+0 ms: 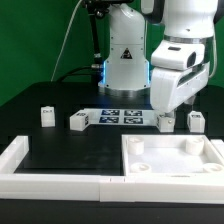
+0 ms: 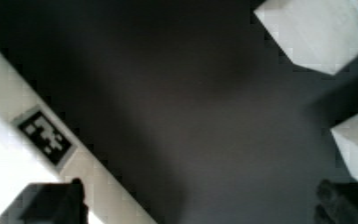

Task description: Assemble one leg

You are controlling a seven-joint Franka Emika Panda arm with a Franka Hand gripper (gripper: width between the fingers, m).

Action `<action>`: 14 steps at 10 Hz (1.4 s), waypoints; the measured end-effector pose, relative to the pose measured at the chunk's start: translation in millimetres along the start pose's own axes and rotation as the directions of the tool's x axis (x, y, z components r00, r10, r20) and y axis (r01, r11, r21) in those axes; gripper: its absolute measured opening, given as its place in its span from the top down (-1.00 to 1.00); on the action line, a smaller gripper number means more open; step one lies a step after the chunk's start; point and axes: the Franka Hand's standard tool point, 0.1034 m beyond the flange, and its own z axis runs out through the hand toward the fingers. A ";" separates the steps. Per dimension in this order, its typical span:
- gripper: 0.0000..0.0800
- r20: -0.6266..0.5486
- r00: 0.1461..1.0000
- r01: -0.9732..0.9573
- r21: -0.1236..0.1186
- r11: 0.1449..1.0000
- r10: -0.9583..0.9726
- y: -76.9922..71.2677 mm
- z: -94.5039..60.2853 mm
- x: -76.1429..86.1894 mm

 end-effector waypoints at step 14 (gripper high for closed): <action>-0.62 0.404 0.558 -0.802 0.038 0.596 0.725 -56.1 10.4 6.4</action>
Offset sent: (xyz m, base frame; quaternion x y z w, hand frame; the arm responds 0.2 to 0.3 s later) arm -0.0275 0.0338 -0.0055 0.0300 -0.0192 0.4189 0.9073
